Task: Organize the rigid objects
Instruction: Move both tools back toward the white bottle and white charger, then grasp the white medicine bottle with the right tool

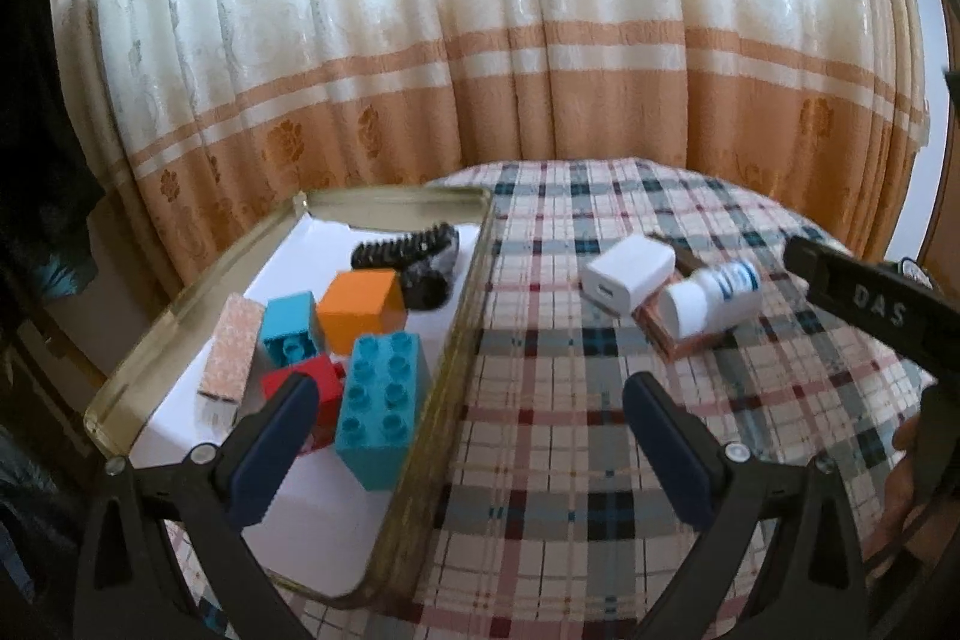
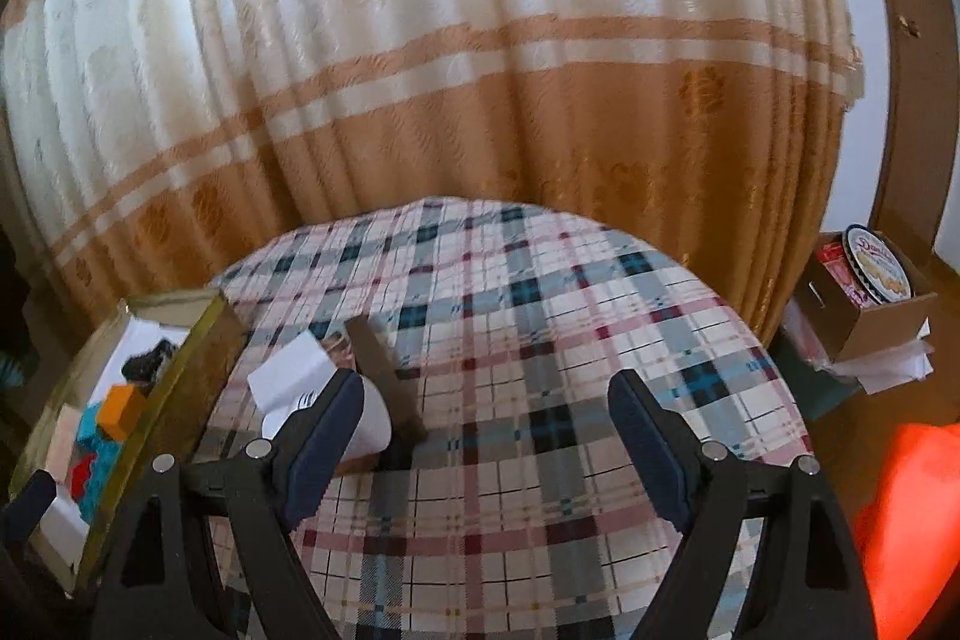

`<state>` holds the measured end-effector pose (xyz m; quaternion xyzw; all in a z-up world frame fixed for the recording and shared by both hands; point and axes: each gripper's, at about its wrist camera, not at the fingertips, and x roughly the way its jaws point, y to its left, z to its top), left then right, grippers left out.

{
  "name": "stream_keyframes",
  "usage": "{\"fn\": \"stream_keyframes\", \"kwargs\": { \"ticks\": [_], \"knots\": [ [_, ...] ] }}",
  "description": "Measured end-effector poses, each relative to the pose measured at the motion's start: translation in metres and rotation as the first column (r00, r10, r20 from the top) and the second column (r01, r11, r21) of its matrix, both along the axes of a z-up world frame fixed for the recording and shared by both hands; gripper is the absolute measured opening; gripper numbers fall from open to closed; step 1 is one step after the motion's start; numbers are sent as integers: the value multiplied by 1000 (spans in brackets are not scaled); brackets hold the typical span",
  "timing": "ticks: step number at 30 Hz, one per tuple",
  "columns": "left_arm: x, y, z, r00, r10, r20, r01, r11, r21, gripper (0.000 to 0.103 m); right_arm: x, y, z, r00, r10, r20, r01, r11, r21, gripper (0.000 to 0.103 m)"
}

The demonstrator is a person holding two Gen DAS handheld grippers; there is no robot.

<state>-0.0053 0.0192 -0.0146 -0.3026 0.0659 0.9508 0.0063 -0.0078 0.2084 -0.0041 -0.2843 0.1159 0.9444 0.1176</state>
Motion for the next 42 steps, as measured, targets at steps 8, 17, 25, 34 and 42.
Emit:
{"fn": "stream_keyframes", "kwargs": {
  "ticks": [8,17,25,34,42],
  "knots": [
    [2,-8,2,999,33,-11,-33,999,27,103,-23,-29,-9,985,154,76,-150,987,-50,86],
    [-3,-16,-1,997,69,23,-70,996,59,103,-50,-60,-24,961,206,184,-216,976,36,84],
    [-3,-14,-2,998,53,28,-55,997,55,103,-48,-58,-22,959,230,165,-237,971,21,60],
    [-7,10,4,999,-50,2,50,999,10,102,-13,-6,-5,995,99,0,-99,992,-81,60],
    [-46,49,14,991,-132,3,132,990,-46,102,-1,36,-15,999,-38,0,37,976,-213,60]
  ]
}}
